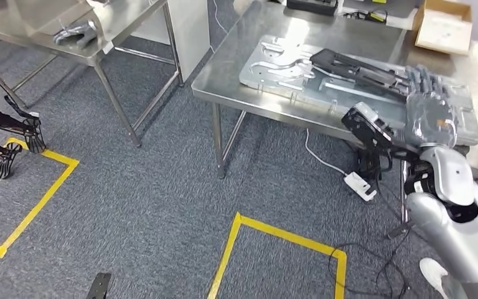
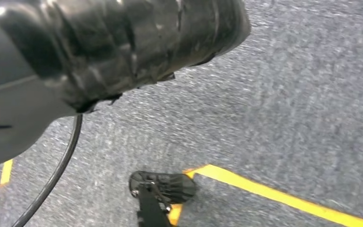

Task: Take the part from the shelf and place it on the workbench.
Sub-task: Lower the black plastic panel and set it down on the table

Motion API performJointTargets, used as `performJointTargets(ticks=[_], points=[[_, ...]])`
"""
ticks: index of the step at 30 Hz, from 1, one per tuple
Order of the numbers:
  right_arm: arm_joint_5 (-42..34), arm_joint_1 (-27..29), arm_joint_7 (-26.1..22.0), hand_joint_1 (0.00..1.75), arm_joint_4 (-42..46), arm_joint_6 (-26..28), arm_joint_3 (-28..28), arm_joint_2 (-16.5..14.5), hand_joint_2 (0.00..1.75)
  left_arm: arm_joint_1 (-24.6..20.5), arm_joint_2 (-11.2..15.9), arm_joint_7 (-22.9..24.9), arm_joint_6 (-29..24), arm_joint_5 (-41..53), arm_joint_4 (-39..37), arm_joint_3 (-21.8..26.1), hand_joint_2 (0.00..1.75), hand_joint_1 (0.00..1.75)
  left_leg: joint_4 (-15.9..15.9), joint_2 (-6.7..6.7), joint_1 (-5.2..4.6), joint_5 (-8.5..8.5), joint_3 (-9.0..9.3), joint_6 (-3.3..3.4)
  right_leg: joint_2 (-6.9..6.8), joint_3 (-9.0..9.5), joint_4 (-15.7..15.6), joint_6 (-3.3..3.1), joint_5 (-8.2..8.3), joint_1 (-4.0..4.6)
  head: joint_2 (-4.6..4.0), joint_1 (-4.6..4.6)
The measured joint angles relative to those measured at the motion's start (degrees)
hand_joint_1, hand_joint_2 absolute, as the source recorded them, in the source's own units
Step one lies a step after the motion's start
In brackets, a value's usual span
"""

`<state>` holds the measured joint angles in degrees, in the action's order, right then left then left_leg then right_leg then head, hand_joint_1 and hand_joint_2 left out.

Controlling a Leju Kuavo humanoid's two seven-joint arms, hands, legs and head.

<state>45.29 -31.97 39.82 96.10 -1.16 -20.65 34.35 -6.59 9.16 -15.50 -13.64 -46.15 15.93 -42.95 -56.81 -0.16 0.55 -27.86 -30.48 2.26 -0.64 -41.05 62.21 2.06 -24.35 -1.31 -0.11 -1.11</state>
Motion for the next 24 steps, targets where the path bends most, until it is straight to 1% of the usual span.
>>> performJointTargets(ticks=[1, 2, 3, 4, 5, 6, 7, 8, 9, 10, 11, 12, 13, 14, 15, 16, 17, 18, 19, 20, 21, 22, 23, 24], points=[[-0.01, 0.04, 0.0, 0.0, -0.02, 0.0, 0.0, -0.02, 0.0, -0.09, 0.0, 0.01, -0.07, 0.03, 0.0, 0.0, 0.0, 0.0, -0.05, 0.03, -0.1, 0.63, -0.79, 0.32, 0.08, -1.04, 3.57, 0.04, -3.07, 0.02, 0.0, 0.08], [-0.04, 0.05, 0.0, 0.0, -0.05, 0.03, 0.0, -0.07, 0.0, -0.19, 0.0, 0.01, -0.13, 0.05, 0.0, 0.0, 0.0, 0.0, -0.12, 0.05, -0.19, 1.27, -1.62, 0.5, 0.14, -1.91, 7.51, 0.09, -5.51, 0.05, 0.0, 0.11], [-0.12, 0.06, 0.0, 0.0, -0.11, 0.08, 0.0, -0.14, 0.0, -0.26, 0.0, 0.02, -0.19, 0.05, 0.0, 0.0, 0.0, 0.0, -0.22, 0.04, -0.28, 1.89, -2.49, 0.55, 0.2, -2.32, 10.79, 0.14, -6.71, 0.09, 0.0, 0.13], [-0.23, 0.08, 0.01, 0.0, -0.18, 0.14, 0.0, -0.24, 0.0, -0.3, 0.0, 0.07, -0.22, 0.05, 0.0, 0.0, 0.0, 0.0, -0.37, 0.04, -0.37, 2.47, -3.4, 0.55, 0.24, -1.99, 12.61, 0.15, -6.55, 0.12, 0.0, 0.11], [-0.34, 0.09, 0.01, 0.0, -0.24, 0.21, 0.0, -0.34, 0.0, -0.3, 0.0, 0.16, -0.25, 0.06, 0.0, 0.0, 0.0, 0.0, -0.58, 0.02, -0.44, 2.99, -4.3, 0.51, 0.26, -0.68, 12.42, 0.07, -5.35, 0.15, 0.0, 0.11], [-0.43, 0.04, 0.0, 0.0, -0.29, 0.27, -0.01, -0.45, 0.0, -0.3, 0.0, 0.34, -0.26, 0.13, 0.0, 0.0, 0.0, 0.0, -0.87, 0.0, -0.48, 3.46, -5.19, 0.41, 0.27, 1.61, 10.3, -0.08, -3.89, 0.19, 0.0, 0.11], [-0.47, -0.1, 0.0, 0.0, -0.31, 0.31, -0.05, -0.57, 0.0, -0.29, 0.0, 0.59, -0.27, 0.21, 0.0, 0.0, 0.0, 0.0, -1.22, -0.03, -0.51, 3.87, -5.99, 0.26, 0.27, 4.53, 6.77, -0.32, -3.28, 0.26, 0.0, 0.1], [-0.46, -0.3, -0.01, 0.0, -0.31, 0.34, -0.16, -0.69, 0.0, -0.3, 0.0, 0.85, -0.27, 0.31, -0.01, 0.0, 0.0, 0.0, -1.61, -0.04, -0.59, 4.23, -6.69, 0.05, 0.29, 7.5, 2.67, -0.55, -3.47, 0.42, 0.0, 0.08], [-0.39, -0.53, -0.02, 0.0, -0.31, 0.39, -0.31, -0.83, 0.0, -0.28, 0.01, 1.09, -0.23, 0.4, -0.01, 0.0, 0.0, 0.0, -1.86, -0.05, -0.67, 4.63, -7.2, -0.25, 0.28, 9.66, -0.6, -0.74, -4.14, 0.59, 0.0, 0.05], [-0.28, -0.72, -0.02, 0.0, -0.31, 0.45, -0.48, -0.94, 0.0, -0.26, 0.04, 1.3, -0.15, 0.43, -0.02, -0.01, 0.0, 0.0, -2.0, -0.04, -0.71, 5.05, -7.52, -0.56, 0.29, 10.82, -2.73, -0.91, -4.91, 0.78, 0.0, 0.04], [-0.16, -0.79, -0.02, 0.0, -0.31, 0.52, -0.66, -1.04, 0.0, -0.22, 0.08, 1.43, -0.05, 0.43, -0.02, -0.01, 0.0, 0.0, -1.95, -0.03, -0.73, 5.54, -7.72, -0.9, 0.29, 11.11, -3.61, -1.06, -5.06, 0.98, 0.0, 0.03], [-0.04, -0.72, -0.02, 0.0, -0.32, 0.58, -0.78, -1.13, 0.0, -0.12, 0.18, 1.51, 0.06, 0.42, -0.04, -0.02, 0.0, 0.0, -1.79, -0.08, -0.78, 6.1, -7.85, -1.27, 0.24, 10.79, -3.74, -1.33, -4.69, 0.92, 0.0, 0.06], [0.04, -0.63, -0.02, 0.0, -0.33, 0.61, -0.89, -1.26, 0.0, -0.02, 0.28, 1.56, 0.15, 0.4, -0.08, -0.02, 0.0, 0.0, -1.84, -0.18, -0.72, 6.16, -8.07, -1.58, 0.17, 10.42, -3.92, -1.67, -4.09, 0.77, 0.0, 0.11], [0.08, -0.52, -0.02, 0.0, -0.34, 0.62, -0.95, -1.43, 0.0, 0.07, 0.32, 1.56, 0.2, 0.39, -0.12, -0.02, 0.0, 0.0, -2.53, -0.28, -0.7, 5.2, -8.58, -1.95, 0.08, 9.89, -4.08, -2.03, -3.42, 0.6, 0.0, 0.08], [0.11, -0.45, -0.02, 0.0, -0.34, 0.64, -0.97, -1.59, 0.0, 0.16, 0.36, 1.57, 0.22, 0.38, -0.16, -0.02, 0.0, 0.0, -4.26, -0.34, -0.65, 3.2, -9.36, -2.29, 0.0, 9.21, -4.28, -2.39, -2.67, 0.39, 0.0, 0.04], [0.13, -0.44, -0.01, 0.0, -0.33, 0.66, -0.98, -1.76, 0.0, 0.22, 0.34, 1.57, 0.23, 0.37, -0.19, -0.02, 0.0, 0.0, -7.11, -0.35, -0.45, 0.33, -10.3, -2.57, -0.05, 8.41, -4.3, -2.63, -1.97, 0.35, 0.0, -0.01], [0.13, -0.38, 0.0, 0.0, -0.32, 0.69, -0.98, -1.85, 0.0, 0.28, 0.31, 1.56, 0.2, 0.37, -0.19, -0.02, 0.0, 0.0, -10.65, -0.3, -0.39, -2.55, -11.26, -2.84, -0.05, 7.5, -4.27, -2.8, -1.3, 0.38, 0.0, -0.1], [0.08, -0.29, 0.0, 0.0, -0.31, 0.77, -0.98, -1.89, 0.0, 0.35, 0.3, 1.56, 0.16, 0.37, -0.2, -0.02, 0.0, 0.0, -14.02, -0.27, -0.31, -4.38, -11.83, -3.0, -0.05, 6.59, -4.21, -2.88, -0.65, 0.4, 0.0, -0.14], [-0.03, -0.12, 0.01, 0.0, -0.31, 0.96, -0.98, -1.92, 0.0, 0.41, 0.26, 1.54, 0.1, 0.38, -0.2, -0.02, 0.0, 0.0, -16.27, -0.25, -0.28, -4.78, -11.73, -3.09, -0.04, 5.63, -4.14, -2.84, 0.05, 0.41, 0.0, -0.13], [-0.18, 0.07, 0.01, 0.0, -0.31, 1.21, -0.98, -1.94, 0.0, 0.43, 0.21, 1.52, 0.02, 0.39, -0.2, -0.02, 0.0, 0.0, -16.87, -0.25, -0.27, -3.9, -10.82, -3.1, -0.03, 4.68, -4.06, -2.77, 0.72, 0.42, 0.0, -0.14], [-0.34, 0.24, 0.01, 0.0, -0.31, 1.54, -0.98, -1.97, 0.0, 0.42, 0.16, 1.49, -0.05, 0.39, -0.2, -0.02, 0.0, 0.0, -15.59, -0.25, -0.27, -2.4, -8.94, -3.0, -0.01, 3.72, -3.94, -2.65, 1.39, 0.43, 0.0, -0.13], [-0.48, 0.35, 0.0, 0.0, -0.3, 1.94, -0.98, -1.99, 0.0, 0.39, 0.14, 1.44, -0.13, 0.38, -0.2, -0.02, 0.0, 0.0, -12.64, -0.27, -0.27, -1.32, -6.14, -2.78, 0.0, 2.91, -3.77, -2.49, 2.03, 0.44, 0.0, -0.14], [-0.58, 0.4, 0.0, 0.0, -0.26, 2.35, -0.98, -1.99, 0.0, 0.33, 0.16, 1.37, -0.17, 0.33, -0.2, -0.02, 0.0, 0.0, -8.55, -0.28, -0.38, -1.36, -2.88, -2.52, 0.01, 2.25, -3.62, -2.28, 2.56, 0.51, 0.0, -0.15], [-0.73, 0.42, -0.01, 0.0, -0.23, 2.85, -0.98, -2.0, 0.0, 0.28, 0.22, 1.25, -0.19, 0.19, -0.2, -0.02, 0.0, 0.0, -4.78, -0.31, -0.48, -2.03, -0.17, -2.17, -0.01, 1.81, -3.54, -2.02, 3.12, 0.56, 0.0, -0.13]])
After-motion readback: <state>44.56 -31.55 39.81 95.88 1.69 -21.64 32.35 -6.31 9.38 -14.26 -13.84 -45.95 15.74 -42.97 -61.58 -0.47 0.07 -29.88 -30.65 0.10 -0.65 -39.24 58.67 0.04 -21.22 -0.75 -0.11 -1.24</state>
